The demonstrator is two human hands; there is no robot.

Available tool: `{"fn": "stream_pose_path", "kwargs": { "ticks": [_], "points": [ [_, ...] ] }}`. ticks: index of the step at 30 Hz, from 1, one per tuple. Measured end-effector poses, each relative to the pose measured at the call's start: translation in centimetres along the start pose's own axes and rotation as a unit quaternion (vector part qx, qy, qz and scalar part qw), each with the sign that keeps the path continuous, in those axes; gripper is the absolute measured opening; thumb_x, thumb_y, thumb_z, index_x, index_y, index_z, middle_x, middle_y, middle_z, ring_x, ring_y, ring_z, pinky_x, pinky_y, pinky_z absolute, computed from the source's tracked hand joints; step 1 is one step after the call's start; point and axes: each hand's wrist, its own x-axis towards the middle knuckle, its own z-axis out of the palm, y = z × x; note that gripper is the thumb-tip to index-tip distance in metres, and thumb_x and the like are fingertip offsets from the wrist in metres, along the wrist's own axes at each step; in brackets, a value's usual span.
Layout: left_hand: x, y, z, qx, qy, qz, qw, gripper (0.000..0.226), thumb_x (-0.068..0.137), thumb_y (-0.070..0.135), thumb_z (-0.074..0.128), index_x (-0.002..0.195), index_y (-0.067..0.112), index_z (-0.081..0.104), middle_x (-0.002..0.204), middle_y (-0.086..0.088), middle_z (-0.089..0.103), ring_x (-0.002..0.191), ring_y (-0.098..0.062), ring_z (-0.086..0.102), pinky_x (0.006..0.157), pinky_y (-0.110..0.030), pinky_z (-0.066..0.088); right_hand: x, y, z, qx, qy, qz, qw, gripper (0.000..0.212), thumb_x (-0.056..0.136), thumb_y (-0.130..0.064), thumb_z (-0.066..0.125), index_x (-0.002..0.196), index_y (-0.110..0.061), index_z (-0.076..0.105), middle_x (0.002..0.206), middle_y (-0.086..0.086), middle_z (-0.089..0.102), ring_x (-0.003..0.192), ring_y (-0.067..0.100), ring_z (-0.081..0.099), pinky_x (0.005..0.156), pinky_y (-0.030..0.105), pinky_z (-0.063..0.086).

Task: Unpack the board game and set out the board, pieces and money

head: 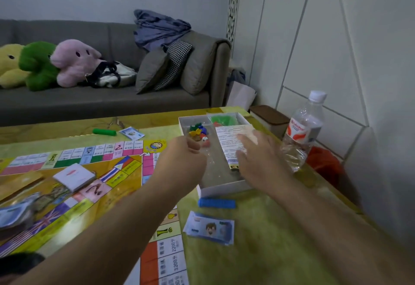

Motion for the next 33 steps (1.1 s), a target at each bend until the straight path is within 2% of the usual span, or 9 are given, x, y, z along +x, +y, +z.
{"fn": "stream_pose_path", "kwargs": {
  "ticks": [3, 5, 9, 12, 14, 16, 24, 30, 33],
  "points": [
    [-0.4, -0.5, -0.6, -0.007, -0.003, -0.002, 1.000, 0.027, 0.096, 0.011, 0.061, 0.121, 0.017, 0.067, 0.111, -0.003, 0.071, 0.100, -0.019, 0.068, 0.081, -0.040, 0.064, 0.1, 0.5, 2.4, -0.022, -0.129, -0.043, 0.990, 0.053, 0.105, -0.054, 0.022, 0.154, -0.041, 0.038, 0.166, 0.006, 0.033, 0.150, 0.031, 0.030, 0.123, 0.053, 0.025],
    [-0.7, -0.7, -1.2, -0.001, -0.002, 0.001, 1.000, 0.025, 0.094, 0.011, 0.060, 0.116, 0.018, 0.069, 0.107, -0.001, 0.073, 0.097, -0.018, 0.070, 0.084, -0.045, 0.064, 0.1, 1.0, 2.3, 0.013, -0.104, -0.027, 0.994, 0.051, 0.106, -0.051, 0.025, 0.152, -0.038, 0.043, 0.162, 0.006, 0.039, 0.146, 0.030, 0.035, 0.122, 0.051, 0.028],
    [-2.0, -1.8, -3.4, 0.016, 0.010, 0.022, 1.000, 0.025, 0.098, 0.011, 0.058, 0.116, 0.022, 0.071, 0.107, 0.003, 0.073, 0.098, -0.015, 0.069, 0.084, -0.039, 0.063, -2.2, -0.7, 0.7, 0.084, 0.000, -0.035, 0.996, 0.048, 0.109, -0.040, 0.041, 0.155, -0.027, 0.046, 0.164, 0.000, 0.039, 0.152, 0.023, 0.030, 0.127, 0.045, 0.025],
    [-3.1, -2.8, -5.2, 0.031, 0.018, 0.035, 0.999, 0.022, 0.098, 0.012, 0.057, 0.106, 0.026, 0.072, 0.102, 0.004, 0.074, 0.092, -0.014, 0.071, 0.079, -0.038, 0.064, -6.1, -3.0, -0.1, 0.148, 0.020, -0.055, 0.987, 0.026, 0.109, -0.027, 0.046, 0.127, -0.024, 0.064, 0.134, -0.007, 0.059, 0.128, 0.015, 0.051, 0.108, 0.035, 0.044],
    [-4.4, -3.6, -6.8, 0.041, 0.023, 0.039, 0.998, 0.023, 0.097, 0.010, 0.057, 0.096, 0.027, 0.072, 0.096, 0.004, 0.074, 0.083, -0.016, 0.072, 0.071, -0.034, 0.064, -8.9, -4.8, -0.6, 0.163, 0.027, -0.071, 0.984, 0.018, 0.107, -0.022, 0.047, 0.104, -0.025, 0.065, 0.110, -0.009, 0.061, 0.105, 0.009, 0.056, 0.088, 0.031, 0.047],
    [-6.0, -4.2, -8.7, 0.045, 0.026, 0.046, 0.998, 0.025, 0.096, 0.009, 0.055, 0.092, 0.027, 0.072, 0.094, 0.005, 0.075, 0.080, -0.016, 0.073, 0.060, -0.028, 0.061, -11.4, -6.4, -1.4, 0.185, 0.022, -0.074, 0.980, 0.020, 0.106, -0.020, 0.051, 0.095, -0.028, 0.065, 0.100, -0.014, 0.062, 0.095, 0.002, 0.057, 0.079, 0.027, 0.048],
    [-11.1, -10.9, -19.5, 0.119, 0.111, 0.049, 0.985, 0.021, 0.092, 0.013, 0.055, 0.092, 0.028, 0.070, 0.082, 0.009, 0.069, 0.070, -0.009, 0.062, 0.049, -0.014, 0.039, -18.7, -16.7, -5.2, 0.274, -0.016, -0.155, 0.949, 0.029, 0.096, -0.011, 0.064, 0.077, -0.031, 0.073, 0.094, -0.026, 0.070, 0.097, -0.007, 0.062, 0.076, 0.022, 0.045],
    [-13.6, -21.0, -31.6, 0.229, 0.215, -0.038, 0.949, 0.026, 0.087, 0.010, 0.054, 0.105, 0.021, 0.069, 0.106, -0.006, 0.073, 0.100, -0.030, 0.066, 0.081, -0.033, 0.051, -21.5, -27.5, -4.1, 0.286, -0.053, -0.235, 0.927, 0.026, 0.098, -0.016, 0.062, 0.080, -0.031, 0.073, 0.089, -0.021, 0.069, 0.088, 0.000, 0.065, 0.073, 0.033, 0.052],
    [-15.2, -25.9, -37.5, 0.310, 0.273, -0.102, 0.905, 0.037, 0.088, 0.011, 0.056, 0.125, 0.009, 0.061, 0.125, -0.017, 0.062, 0.115, -0.039, 0.058, 0.096, -0.043, 0.049, -22.7, -31.8, -2.8, 0.293, -0.077, -0.264, 0.916, 0.025, 0.098, -0.018, 0.060, 0.081, -0.031, 0.073, 0.087, -0.021, 0.068, 0.086, -0.002, 0.063, 0.068, 0.019, 0.047]
  ]
}}
